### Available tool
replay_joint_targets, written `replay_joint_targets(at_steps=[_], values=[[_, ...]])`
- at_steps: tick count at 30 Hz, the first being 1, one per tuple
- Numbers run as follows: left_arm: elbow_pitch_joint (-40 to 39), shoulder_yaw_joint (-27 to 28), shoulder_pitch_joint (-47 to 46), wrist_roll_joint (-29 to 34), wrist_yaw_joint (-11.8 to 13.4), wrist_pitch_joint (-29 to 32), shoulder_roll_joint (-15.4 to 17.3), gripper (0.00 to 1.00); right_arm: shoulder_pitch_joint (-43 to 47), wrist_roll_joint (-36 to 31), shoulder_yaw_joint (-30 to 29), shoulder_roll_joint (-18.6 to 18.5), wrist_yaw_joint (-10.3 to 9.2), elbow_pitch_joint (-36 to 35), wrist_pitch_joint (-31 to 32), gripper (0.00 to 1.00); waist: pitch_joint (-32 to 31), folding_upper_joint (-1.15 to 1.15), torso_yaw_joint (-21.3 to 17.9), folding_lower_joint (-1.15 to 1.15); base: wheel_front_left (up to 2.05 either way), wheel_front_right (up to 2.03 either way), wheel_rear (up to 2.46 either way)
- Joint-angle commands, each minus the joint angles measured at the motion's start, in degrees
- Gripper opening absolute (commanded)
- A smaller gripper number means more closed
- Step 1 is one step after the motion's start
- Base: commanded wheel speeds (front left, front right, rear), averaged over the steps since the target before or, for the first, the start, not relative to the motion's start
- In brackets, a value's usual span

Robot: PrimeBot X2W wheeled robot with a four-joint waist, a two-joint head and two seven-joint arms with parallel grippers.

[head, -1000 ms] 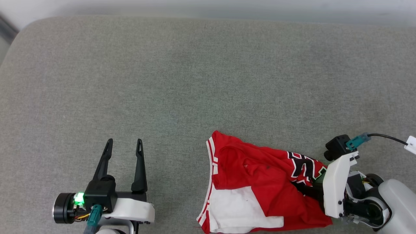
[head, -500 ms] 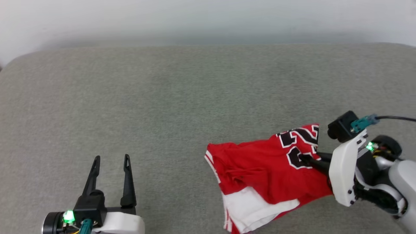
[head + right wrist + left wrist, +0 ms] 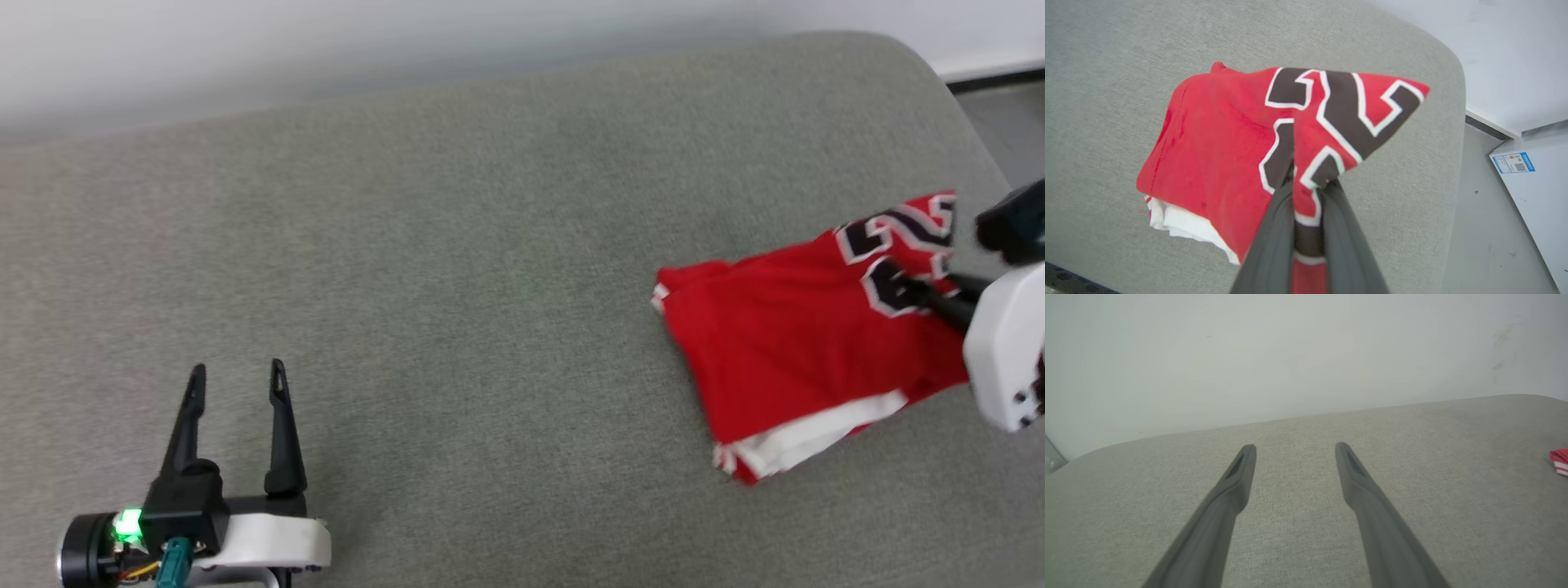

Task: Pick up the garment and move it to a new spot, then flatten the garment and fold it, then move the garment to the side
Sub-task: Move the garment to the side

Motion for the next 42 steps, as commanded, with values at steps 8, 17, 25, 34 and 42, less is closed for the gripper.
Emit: replay_joint_targets(at_steps=[8, 17, 25, 34, 42], values=[[-1.85, 0.73, -4.24, 1.29, -0.37, -0.12, 2.68, 1.0, -6.01, -5.88, -4.42, -3.24, -0.09, 10.88, -4.0, 0.0, 9.68, 0.0, -4.77, -0.01, 0.0, 0.0, 0.0], [-5.04, 0.32, -7.99, 1.83, -0.11, -0.13, 4.78, 1.0, -10.67, -11.98, -14.48, -0.19, -0.09, 27.09, -8.21, 0.0, 17.36, 0.0, -4.61, -0.01, 0.0, 0.0, 0.0], [-6.84, -0.05, -8.83, 1.81, 0.92, -0.13, 5.54, 1.0, -12.13, -17.78, -20.44, 4.09, -0.1, 37.22, -11.29, 0.0, 19.96, 0.0, -3.78, -0.01, 0.0, 0.0, 0.0], [-5.28, -1.55, -6.74, 1.07, 2.12, -0.13, 3.94, 1.0, -14.78, -31.11, -25.44, 5.12, -0.09, 40.06, -19.58, 1.0, 13.68, 0.0, -1.96, -0.01, 0.0, 0.0, 0.0], [-3.63, -2.6, -3.75, -0.06, 2.63, -0.13, 2.23, 1.0, -15.21, -43.43, -34.88, 12.23, -0.1, 33.47, -37.7, 1.0, 6.64, 0.0, 0.77, -0.01, 0.0, 0.0, 0.0]])
